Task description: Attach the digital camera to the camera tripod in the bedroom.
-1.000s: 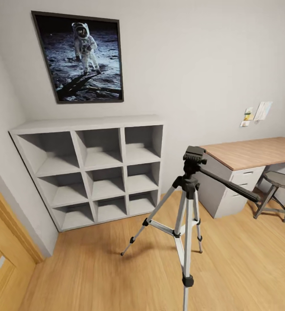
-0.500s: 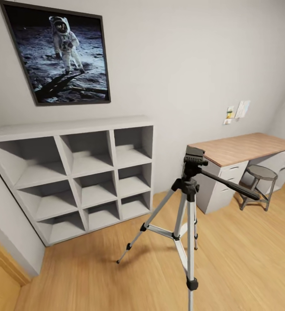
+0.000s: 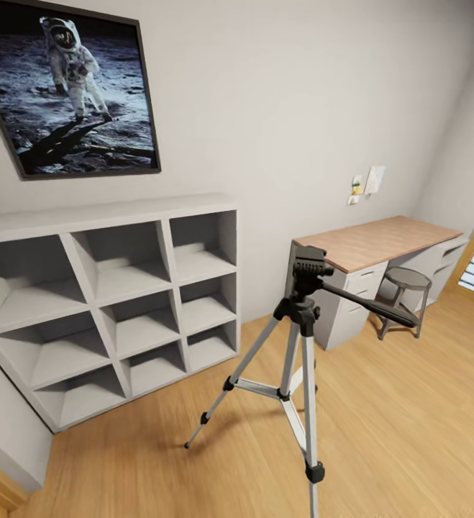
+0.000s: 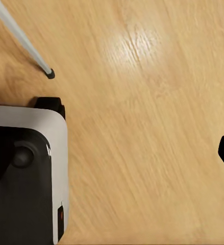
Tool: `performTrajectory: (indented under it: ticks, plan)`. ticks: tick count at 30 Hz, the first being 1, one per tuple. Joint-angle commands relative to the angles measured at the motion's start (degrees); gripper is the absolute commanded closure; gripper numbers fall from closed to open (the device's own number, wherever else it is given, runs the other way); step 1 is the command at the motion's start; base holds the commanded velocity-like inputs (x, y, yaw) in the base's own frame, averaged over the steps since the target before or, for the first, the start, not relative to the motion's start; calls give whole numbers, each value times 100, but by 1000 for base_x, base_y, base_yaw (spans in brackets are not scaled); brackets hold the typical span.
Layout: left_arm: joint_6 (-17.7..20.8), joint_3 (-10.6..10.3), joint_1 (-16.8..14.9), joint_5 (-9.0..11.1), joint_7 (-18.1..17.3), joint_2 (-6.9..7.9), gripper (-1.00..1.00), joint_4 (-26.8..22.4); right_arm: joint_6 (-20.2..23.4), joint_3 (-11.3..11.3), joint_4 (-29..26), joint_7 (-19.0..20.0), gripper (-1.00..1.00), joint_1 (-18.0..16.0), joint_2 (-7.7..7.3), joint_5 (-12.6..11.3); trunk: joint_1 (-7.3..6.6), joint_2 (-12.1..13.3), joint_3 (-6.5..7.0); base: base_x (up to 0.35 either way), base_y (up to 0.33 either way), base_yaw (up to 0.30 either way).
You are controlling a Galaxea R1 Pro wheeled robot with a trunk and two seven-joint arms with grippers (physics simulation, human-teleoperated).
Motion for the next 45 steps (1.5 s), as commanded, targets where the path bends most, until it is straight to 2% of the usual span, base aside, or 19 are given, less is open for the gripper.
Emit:
performTrajectory:
  ticks: [1, 15, 24, 45]
  plan:
    - [2, -50, -3, 32, 8, -1, 100, 0, -31, -49, 18, 11, -100, -9, -4, 48, 1, -6, -7, 2, 3, -210]
    - [2, -50, -3, 32, 8, -1, 100, 0, -31, -49, 18, 11, -100, -7, -4, 48, 1, -6, -7, 0, 7, -210]
    - [2, -50, -3, 32, 8, -1, 100, 0, -31, -49, 18, 11, -100, -7, -4, 48, 1, -6, -7, 0, 207, -210]
    - [2, -50, -3, 32, 8, -1, 100, 0, -31, -49, 18, 11, -100, -7, -4, 48, 1, -6, -7, 0, 5, -206]
